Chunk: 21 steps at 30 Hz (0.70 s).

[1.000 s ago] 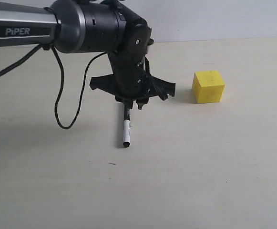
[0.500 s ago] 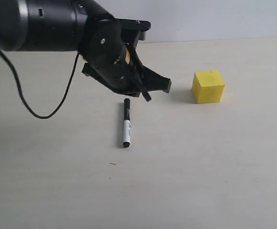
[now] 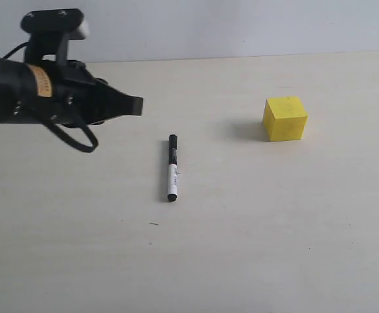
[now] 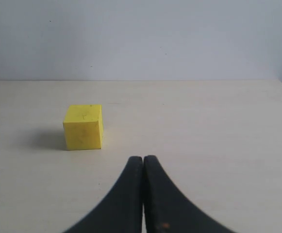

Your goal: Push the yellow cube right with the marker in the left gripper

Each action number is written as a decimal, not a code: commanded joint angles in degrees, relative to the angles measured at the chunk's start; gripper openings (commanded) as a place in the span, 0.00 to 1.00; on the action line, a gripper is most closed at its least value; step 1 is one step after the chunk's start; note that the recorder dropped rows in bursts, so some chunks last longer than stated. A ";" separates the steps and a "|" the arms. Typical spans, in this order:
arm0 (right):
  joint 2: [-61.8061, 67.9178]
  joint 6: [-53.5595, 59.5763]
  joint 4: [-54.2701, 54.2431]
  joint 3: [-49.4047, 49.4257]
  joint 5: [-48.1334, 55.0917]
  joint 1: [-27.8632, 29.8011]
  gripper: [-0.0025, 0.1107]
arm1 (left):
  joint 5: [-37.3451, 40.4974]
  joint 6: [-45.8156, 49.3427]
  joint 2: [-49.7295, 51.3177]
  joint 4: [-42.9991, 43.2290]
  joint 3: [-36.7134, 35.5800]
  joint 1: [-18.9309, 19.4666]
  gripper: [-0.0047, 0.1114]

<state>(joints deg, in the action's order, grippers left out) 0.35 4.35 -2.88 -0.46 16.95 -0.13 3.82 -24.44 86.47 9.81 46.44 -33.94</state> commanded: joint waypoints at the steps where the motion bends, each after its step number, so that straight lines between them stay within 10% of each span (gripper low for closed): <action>1: -0.35 0.11 0.03 0.18 -0.55 -0.23 0.02 | -11.65 0.02 -7.85 0.10 -9.02 3.07 0.04; 21: -0.35 0.11 -0.22 0.18 -0.55 -0.23 0.02 | -11.44 1.77 -18.82 0.10 -13.87 5.95 0.04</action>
<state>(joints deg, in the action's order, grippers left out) 0.35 4.35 -2.88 -0.46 16.95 -0.13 -7.41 -22.90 68.07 9.98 32.81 -28.24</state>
